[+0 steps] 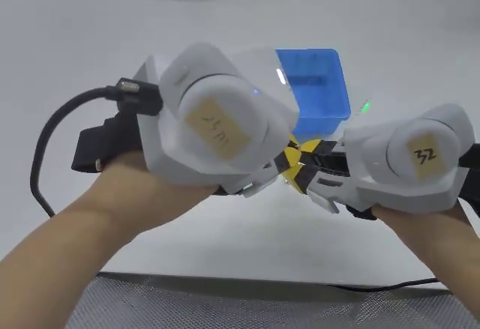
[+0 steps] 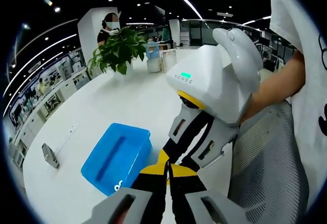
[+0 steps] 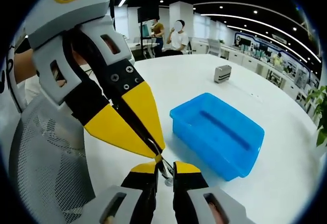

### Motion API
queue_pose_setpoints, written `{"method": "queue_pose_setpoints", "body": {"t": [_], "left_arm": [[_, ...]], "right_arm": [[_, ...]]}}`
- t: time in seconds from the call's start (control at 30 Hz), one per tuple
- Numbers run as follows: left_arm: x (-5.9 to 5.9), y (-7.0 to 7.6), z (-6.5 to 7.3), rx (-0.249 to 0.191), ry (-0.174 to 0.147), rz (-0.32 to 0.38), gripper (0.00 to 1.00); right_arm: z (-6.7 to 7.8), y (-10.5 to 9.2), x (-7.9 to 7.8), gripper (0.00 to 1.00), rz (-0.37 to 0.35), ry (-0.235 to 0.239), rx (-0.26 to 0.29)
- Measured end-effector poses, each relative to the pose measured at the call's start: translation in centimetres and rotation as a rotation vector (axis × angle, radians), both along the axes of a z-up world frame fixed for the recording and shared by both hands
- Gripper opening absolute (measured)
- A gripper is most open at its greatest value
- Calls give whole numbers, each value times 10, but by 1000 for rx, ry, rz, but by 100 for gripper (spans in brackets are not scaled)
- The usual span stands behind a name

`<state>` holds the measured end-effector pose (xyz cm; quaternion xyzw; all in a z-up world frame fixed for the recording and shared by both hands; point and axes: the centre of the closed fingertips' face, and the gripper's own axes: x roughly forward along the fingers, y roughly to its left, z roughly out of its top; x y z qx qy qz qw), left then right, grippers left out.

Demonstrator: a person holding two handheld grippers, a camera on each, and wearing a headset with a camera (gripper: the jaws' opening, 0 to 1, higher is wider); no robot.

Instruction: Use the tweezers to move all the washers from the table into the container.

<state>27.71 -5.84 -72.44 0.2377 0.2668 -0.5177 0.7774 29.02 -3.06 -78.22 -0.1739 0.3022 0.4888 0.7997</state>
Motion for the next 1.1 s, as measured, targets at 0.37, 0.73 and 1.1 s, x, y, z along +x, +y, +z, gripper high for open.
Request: {"method": "queue_pose_setpoints", "body": {"t": [0.37,0.73,1.1], "left_arm": [[0,-4,0,-13,5,7,0],[2,-6,0,-1,-3,-27,0],[4,-7,27,-6,-60,-52,0]], "right_arm": [[-2,-3,0,7,30,-13,-34],[-7,-6,-1,5,102,-57,-111],[20,-6,4,4,115,-97,-105]]}}
